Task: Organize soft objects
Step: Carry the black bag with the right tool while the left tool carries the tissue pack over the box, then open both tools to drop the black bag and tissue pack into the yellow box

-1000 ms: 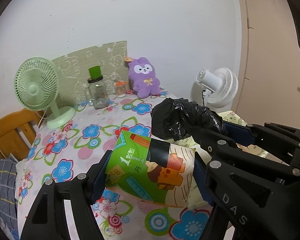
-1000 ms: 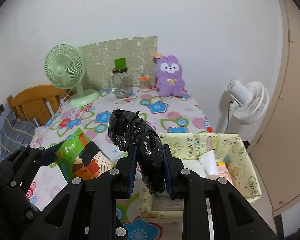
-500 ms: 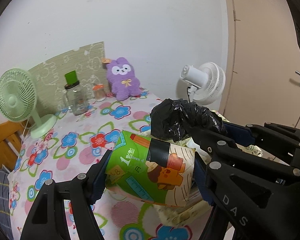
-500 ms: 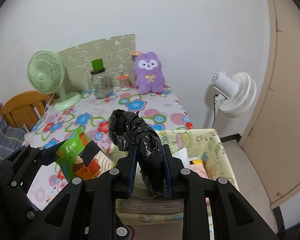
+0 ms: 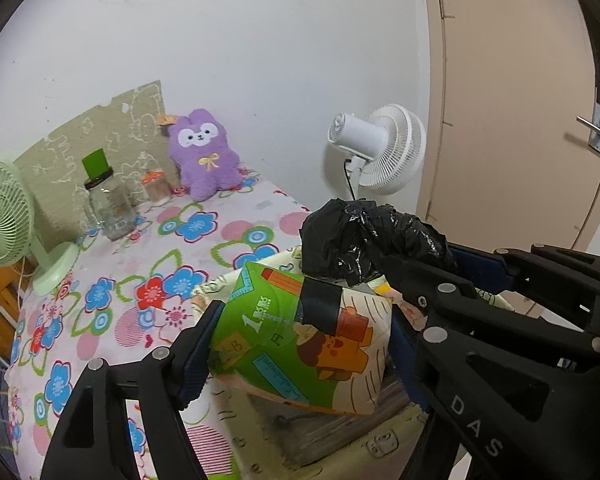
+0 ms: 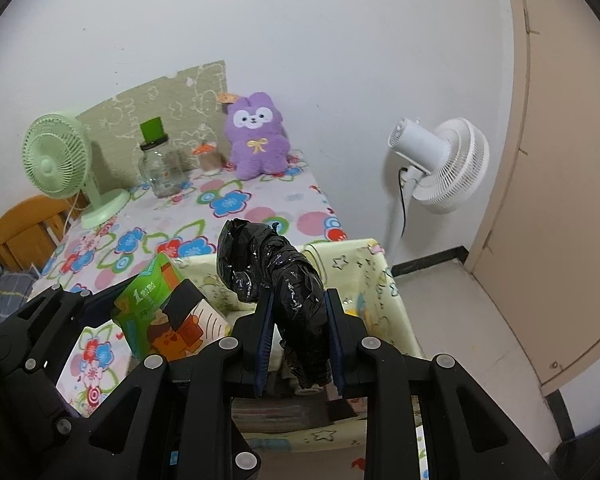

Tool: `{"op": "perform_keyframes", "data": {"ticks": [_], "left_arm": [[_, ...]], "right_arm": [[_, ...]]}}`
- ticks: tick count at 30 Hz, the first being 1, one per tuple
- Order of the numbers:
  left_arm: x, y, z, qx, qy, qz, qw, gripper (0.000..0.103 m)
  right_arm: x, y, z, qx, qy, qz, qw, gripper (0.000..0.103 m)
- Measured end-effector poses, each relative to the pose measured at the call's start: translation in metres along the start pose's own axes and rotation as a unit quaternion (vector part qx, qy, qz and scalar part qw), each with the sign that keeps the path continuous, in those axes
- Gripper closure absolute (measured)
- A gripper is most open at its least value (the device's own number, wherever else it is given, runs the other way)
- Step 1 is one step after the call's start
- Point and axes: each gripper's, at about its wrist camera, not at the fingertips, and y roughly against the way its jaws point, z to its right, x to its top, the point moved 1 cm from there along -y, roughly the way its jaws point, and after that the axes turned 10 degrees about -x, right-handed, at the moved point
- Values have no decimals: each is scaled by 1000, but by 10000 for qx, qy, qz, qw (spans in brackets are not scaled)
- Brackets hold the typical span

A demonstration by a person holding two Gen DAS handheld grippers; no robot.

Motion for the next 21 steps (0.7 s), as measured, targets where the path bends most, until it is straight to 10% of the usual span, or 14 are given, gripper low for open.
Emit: {"op": "perform_keyframes", "data": {"ticks": [21], "left_arm": [[-4,-14,-4,91,-181,-216,9996,1]], "right_arm": [[-5,-32,5,89,-43,-305,9995,73]]}}
